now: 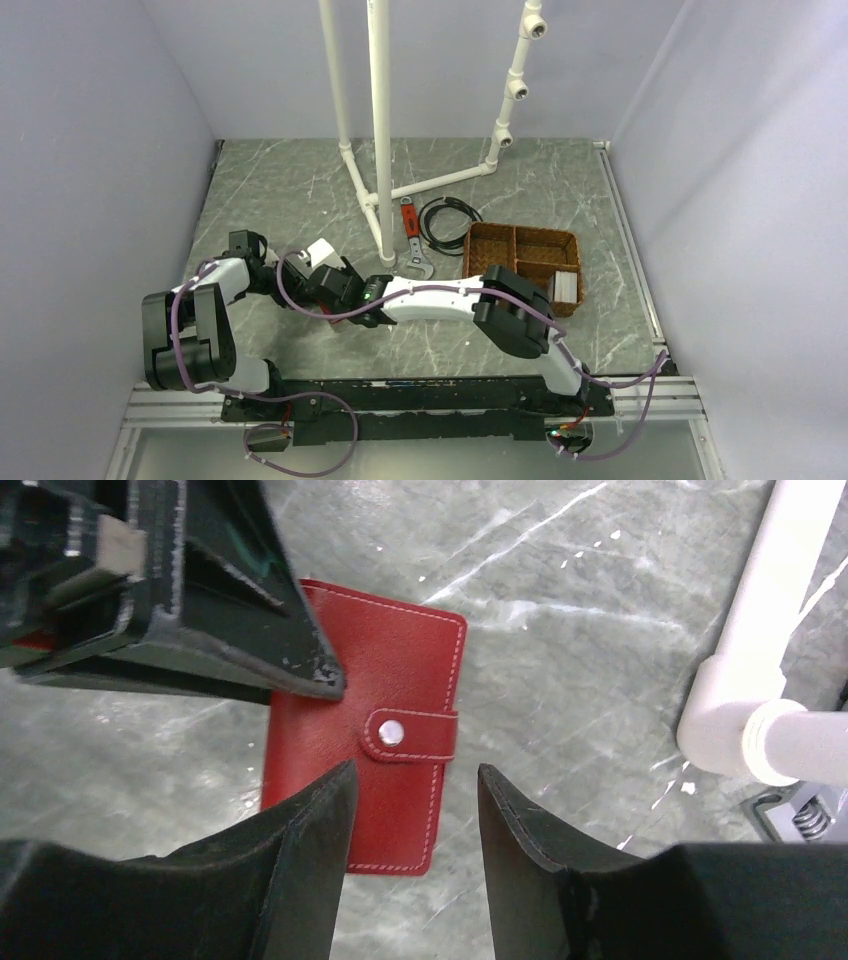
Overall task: Put the credit cards into the card holder
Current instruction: Move the card holder to the center of the board, then open the card holder at the center of the board.
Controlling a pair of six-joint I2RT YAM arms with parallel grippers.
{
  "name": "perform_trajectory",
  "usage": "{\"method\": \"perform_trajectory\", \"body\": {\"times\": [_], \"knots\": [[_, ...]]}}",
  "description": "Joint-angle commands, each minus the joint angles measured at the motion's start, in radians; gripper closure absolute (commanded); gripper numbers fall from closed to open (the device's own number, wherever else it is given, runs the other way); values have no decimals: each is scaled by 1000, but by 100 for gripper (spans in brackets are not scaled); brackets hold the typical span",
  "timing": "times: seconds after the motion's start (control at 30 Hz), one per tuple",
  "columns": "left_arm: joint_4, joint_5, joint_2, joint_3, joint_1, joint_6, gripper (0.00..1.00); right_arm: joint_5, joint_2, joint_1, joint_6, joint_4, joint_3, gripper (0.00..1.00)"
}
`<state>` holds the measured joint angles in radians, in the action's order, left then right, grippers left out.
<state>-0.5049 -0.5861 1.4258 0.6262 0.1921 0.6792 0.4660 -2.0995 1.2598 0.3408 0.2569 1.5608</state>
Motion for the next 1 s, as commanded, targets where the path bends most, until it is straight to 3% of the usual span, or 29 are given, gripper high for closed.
{"method": "perform_trajectory", "body": {"times": [0.0, 0.17, 0.47, 0.53, 0.6, 0.67, 0.8, 0.97], "knots": [[-46, 53, -14, 8, -2, 17, 81, 62, -30, -2, -81, -60, 48, 50], [-37, 50, 13, 7, -3, 17, 86, 56, -61, 2, -112, -132, 30, 54], [-42, 46, 19, 13, -2, 12, 87, 66, -73, 17, -167, -224, -11, 50], [-45, 50, 19, 15, -2, 12, 87, 116, -96, 16, -152, -190, 20, 62], [-48, 54, 21, 16, -1, 11, 88, 203, -119, 19, -137, -156, 46, 87], [-51, 58, 21, 18, -2, 10, 88, 324, -114, 25, -96, -137, 36, 100], [-56, 89, 18, 19, -1, 10, 89, 341, 29, 21, 16, -234, -114, 100], [-30, 78, 31, 25, -17, -13, 91, 86, 269, -36, 253, -401, -371, 100]]}}
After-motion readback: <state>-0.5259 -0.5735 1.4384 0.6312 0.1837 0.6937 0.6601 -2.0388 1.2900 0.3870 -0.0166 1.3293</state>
